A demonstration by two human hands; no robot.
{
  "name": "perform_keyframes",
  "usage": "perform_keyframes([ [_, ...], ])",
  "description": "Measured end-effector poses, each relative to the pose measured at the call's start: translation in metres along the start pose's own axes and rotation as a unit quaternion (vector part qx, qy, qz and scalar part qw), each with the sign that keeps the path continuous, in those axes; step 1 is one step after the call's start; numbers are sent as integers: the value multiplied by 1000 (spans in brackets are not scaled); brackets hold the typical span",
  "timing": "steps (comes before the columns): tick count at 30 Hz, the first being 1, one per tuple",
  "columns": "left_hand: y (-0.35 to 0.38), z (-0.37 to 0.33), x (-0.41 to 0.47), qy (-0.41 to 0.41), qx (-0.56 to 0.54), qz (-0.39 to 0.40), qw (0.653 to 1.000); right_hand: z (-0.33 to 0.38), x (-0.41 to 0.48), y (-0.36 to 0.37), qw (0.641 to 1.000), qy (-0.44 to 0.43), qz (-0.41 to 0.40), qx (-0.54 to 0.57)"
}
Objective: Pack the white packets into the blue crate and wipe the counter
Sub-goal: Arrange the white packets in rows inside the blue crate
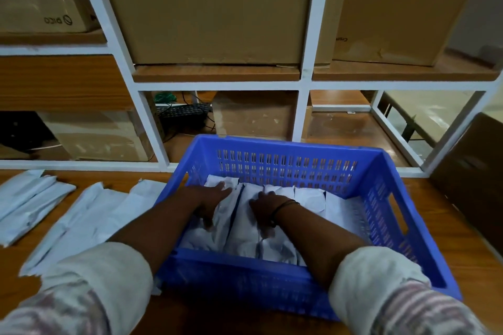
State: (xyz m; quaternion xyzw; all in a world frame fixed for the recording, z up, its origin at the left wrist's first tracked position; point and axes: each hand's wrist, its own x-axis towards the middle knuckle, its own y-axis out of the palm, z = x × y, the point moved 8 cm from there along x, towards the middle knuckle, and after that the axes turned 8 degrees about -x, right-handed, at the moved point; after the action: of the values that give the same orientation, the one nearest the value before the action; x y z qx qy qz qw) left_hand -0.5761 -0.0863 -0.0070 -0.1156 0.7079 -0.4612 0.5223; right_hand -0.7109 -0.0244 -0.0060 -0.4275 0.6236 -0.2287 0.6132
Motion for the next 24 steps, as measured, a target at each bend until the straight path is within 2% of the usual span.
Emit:
perform_keyframes([
  [5, -4, -2, 5, 24, -49, -12, 998, 3, 0, 4, 999, -34, -23, -36],
  [8, -7, -12, 7, 43, -35, -33, 998, 11, 1, 3, 997, -57, -28, -37],
  [11, 1, -17, 12, 43, -20, -21, 999, 14, 1, -1, 997, -63, -35, -39],
  [17, 11, -38, 15, 9, 23, -55, 998, 5, 3, -1, 998, -44, -35, -41],
  [24, -4, -22, 11, -2, -33, -73, 997, -21, 3, 0, 999, 14, -23, -38],
])
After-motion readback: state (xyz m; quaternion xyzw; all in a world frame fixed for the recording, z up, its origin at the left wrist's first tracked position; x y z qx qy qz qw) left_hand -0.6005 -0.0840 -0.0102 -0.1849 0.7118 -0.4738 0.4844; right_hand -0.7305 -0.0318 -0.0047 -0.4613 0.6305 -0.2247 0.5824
